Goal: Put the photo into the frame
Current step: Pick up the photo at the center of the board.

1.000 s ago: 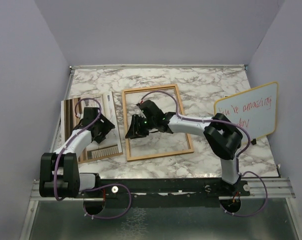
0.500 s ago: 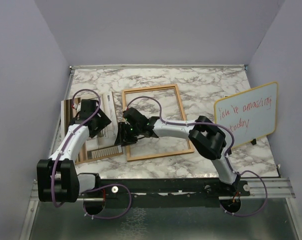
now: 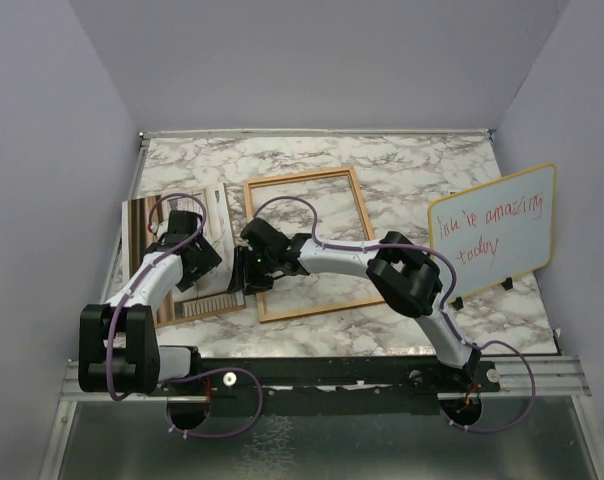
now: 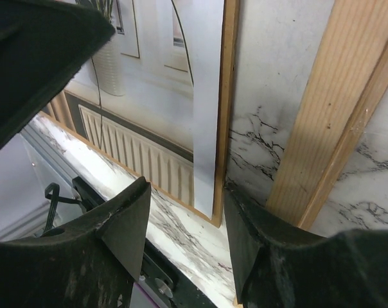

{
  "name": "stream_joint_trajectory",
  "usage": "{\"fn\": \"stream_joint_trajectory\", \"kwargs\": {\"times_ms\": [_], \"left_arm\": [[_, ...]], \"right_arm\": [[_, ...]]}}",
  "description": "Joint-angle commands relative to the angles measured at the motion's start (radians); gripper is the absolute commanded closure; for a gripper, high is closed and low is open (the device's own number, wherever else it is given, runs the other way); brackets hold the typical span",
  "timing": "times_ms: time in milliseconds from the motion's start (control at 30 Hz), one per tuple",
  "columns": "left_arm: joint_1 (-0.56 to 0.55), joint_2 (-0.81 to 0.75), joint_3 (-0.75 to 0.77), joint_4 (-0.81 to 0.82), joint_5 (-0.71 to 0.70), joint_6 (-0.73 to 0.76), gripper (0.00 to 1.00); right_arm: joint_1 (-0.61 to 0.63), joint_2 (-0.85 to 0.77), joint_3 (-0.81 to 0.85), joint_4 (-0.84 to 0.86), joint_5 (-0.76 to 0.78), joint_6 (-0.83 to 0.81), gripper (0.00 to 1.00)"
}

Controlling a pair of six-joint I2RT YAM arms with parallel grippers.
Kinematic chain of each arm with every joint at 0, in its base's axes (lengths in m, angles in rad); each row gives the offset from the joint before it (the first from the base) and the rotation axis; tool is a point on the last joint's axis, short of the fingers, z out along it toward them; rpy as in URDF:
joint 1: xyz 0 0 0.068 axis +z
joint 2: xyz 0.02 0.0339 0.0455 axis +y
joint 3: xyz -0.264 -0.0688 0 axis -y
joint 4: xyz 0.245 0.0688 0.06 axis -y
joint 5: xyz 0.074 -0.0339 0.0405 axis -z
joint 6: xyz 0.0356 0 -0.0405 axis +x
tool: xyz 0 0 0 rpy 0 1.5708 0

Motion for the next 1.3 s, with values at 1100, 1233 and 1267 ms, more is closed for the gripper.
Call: {"fn": "stream_joint_trajectory", "kwargs": {"times_ms": [1100, 1233, 1267], "left_arm": [[-0.003, 0.047, -0.029, 0.039, -0.002, -0.004, 0.32], [-0.002, 0.050, -0.027, 0.039, -0.001, -0.004, 0.32], [-0.003, 0.051, -0.027, 0.039, 0.000, -0.004, 0.32]], "right_arm": [[0.006, -0.033, -0.078, 0.094, -0.051, -0.038, 0.62], [0.006, -0.004, -0.052, 0.079, -0.063, -0.039, 0.62], [0.006, 0.002, -0.048, 0.076, -0.065, -0.039, 0.61]]}}
